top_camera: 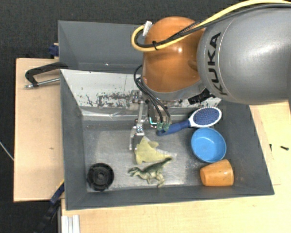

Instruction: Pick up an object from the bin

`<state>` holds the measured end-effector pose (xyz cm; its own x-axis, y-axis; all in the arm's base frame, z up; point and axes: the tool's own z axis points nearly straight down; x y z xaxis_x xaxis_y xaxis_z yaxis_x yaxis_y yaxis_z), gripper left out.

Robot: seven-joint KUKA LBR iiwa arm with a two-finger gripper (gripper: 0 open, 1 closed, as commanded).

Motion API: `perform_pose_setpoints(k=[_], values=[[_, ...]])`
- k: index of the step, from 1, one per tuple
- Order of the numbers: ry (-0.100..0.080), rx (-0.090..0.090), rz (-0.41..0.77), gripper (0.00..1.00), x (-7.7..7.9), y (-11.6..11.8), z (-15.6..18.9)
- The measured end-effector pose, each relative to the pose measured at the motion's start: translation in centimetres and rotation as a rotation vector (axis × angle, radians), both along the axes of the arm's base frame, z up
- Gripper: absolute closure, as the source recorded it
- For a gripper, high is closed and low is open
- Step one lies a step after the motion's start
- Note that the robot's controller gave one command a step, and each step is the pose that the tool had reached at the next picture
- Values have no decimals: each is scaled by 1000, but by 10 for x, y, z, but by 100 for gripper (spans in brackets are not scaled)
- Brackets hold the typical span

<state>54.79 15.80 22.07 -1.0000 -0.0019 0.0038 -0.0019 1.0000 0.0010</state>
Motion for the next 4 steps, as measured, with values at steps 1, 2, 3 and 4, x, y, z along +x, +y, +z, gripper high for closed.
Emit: perform_pose_setpoints(k=[1, 2, 3, 4], values=[[-9, 3, -88, 0, -1, -76, -149], [-10, 1, -260, 0, 9, -93, -119], [-7, 2, -533, 0, 6, -65, -106], [-9, 8, -576, 0, -3, -90, -146]])
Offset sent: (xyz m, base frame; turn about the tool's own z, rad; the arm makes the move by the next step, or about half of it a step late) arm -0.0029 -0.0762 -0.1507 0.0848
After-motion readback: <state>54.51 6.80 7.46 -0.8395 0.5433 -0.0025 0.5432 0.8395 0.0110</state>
